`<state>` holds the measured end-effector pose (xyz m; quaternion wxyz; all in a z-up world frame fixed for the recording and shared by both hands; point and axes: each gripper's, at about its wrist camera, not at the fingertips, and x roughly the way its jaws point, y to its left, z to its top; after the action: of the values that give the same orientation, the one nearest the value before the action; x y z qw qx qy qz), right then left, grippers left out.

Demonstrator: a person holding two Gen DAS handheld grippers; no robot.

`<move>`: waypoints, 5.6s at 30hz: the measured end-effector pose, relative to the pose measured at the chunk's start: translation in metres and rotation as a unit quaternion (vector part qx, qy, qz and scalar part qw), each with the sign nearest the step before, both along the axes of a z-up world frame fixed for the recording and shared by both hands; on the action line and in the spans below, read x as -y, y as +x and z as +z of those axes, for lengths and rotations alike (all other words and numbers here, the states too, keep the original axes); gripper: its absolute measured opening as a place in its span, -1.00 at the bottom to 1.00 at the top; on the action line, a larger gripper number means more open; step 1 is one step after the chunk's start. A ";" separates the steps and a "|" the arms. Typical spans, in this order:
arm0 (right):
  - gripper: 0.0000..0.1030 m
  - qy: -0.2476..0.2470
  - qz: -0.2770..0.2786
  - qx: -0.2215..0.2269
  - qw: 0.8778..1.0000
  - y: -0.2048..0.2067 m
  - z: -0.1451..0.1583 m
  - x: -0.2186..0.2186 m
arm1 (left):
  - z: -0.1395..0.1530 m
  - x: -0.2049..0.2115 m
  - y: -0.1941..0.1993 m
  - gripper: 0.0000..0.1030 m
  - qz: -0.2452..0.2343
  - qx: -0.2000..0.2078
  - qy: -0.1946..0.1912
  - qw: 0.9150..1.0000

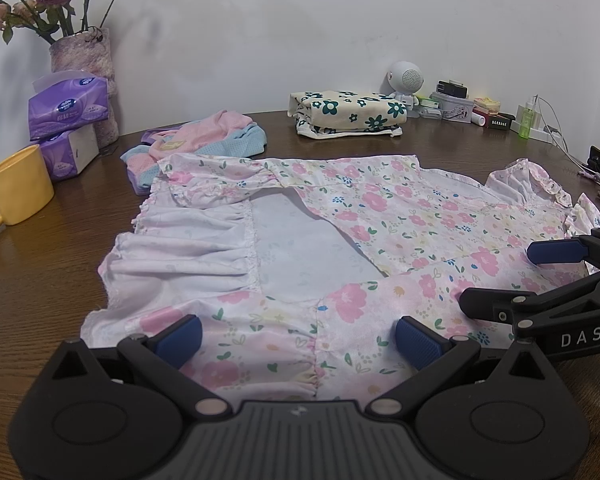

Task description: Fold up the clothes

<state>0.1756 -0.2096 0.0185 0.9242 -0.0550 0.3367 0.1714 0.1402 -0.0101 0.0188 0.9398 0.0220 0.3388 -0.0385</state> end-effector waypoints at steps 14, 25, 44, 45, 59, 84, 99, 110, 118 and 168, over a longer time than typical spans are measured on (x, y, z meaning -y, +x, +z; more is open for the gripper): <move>0.99 0.000 0.000 0.000 1.000 0.000 0.000 0.000 | 0.000 0.000 0.000 1.00 0.000 0.000 0.000 1.000; 0.99 0.001 0.001 0.000 1.000 0.000 0.000 0.000 | 0.000 0.000 0.001 1.00 -0.001 -0.002 0.000 1.000; 0.82 0.004 -0.034 0.012 0.999 0.010 0.004 0.045 | 0.003 -0.040 -0.005 0.99 0.042 -0.003 -0.001 0.999; 0.81 0.006 -0.035 0.017 0.999 0.010 0.007 0.049 | 0.004 -0.041 -0.006 0.99 0.043 -0.005 -0.003 0.999; 0.99 -0.037 0.099 0.155 0.982 0.012 0.129 0.050 | 0.109 -0.063 0.003 1.00 -0.053 0.079 -0.020 0.995; 0.59 -0.168 0.322 -0.043 0.931 0.210 0.065 -0.030 | 0.081 -0.042 0.201 0.72 -0.341 -0.055 0.143 0.927; 0.27 -0.149 0.348 -0.104 0.920 0.248 0.038 -0.030 | 0.052 -0.061 0.246 0.12 -0.388 -0.144 0.097 0.905; -0.04 -0.112 0.354 -0.150 0.916 0.263 0.031 -0.020 | 0.042 -0.065 0.256 -0.25 -0.404 -0.190 0.085 0.891; -0.74 -0.120 0.373 -0.163 0.906 0.261 0.034 -0.022 | 0.042 -0.067 0.254 -0.52 -0.403 -0.189 0.078 0.892; -1.00 -0.395 0.294 0.230 0.839 -0.071 -0.010 -0.027 | -0.027 0.029 -0.053 -0.92 -0.341 0.121 0.488 0.794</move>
<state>0.1044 -0.1830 0.0084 0.7810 -0.5497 0.1220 0.2702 0.0871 -0.0386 -0.0083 0.7633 0.5968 0.1664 -0.1831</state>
